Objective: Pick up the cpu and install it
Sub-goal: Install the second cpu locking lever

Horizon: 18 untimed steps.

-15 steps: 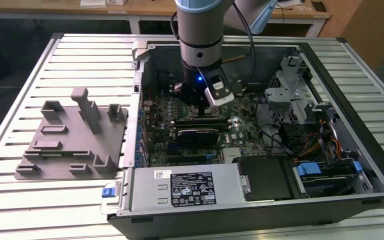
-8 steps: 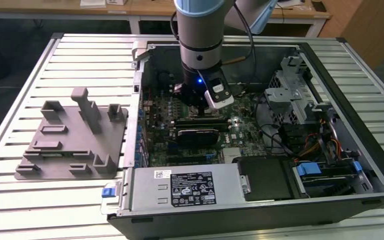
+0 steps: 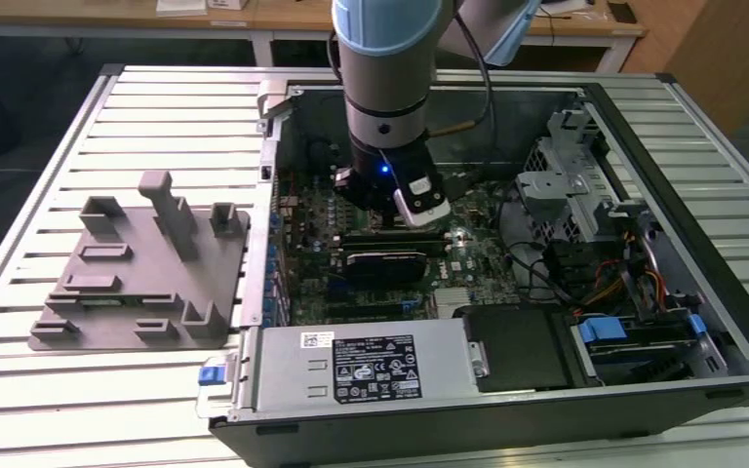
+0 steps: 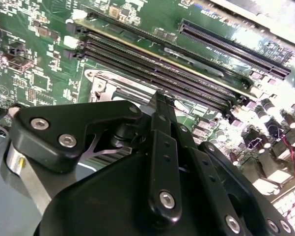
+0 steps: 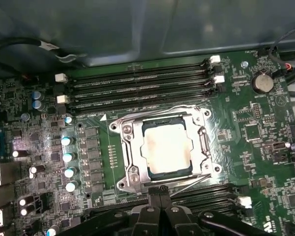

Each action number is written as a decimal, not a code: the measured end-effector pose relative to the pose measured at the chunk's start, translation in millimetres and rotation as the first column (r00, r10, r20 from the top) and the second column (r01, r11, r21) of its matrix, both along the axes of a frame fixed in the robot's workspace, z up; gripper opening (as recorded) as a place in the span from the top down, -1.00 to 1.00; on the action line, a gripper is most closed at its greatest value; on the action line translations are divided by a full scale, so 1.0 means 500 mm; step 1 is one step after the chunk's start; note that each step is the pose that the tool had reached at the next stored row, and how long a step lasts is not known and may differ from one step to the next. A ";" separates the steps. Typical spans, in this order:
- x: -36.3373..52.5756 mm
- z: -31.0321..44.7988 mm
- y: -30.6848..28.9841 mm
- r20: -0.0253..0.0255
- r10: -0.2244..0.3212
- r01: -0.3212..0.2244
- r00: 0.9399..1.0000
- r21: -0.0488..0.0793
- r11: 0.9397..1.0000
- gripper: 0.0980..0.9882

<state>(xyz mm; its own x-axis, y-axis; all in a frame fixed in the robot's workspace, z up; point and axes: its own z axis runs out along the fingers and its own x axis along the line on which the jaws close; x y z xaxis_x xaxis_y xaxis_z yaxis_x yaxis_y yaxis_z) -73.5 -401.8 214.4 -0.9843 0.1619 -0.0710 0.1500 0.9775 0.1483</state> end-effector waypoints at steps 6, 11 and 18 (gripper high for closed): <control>-0.011 -0.010 -0.016 0.000 0.001 -0.001 1.000 0.032 0.999 0.98; -0.018 -0.016 -0.028 0.000 0.002 -0.002 1.000 0.061 0.998 0.98; -0.028 -0.023 -0.041 0.000 0.004 -0.004 1.000 0.116 0.993 0.98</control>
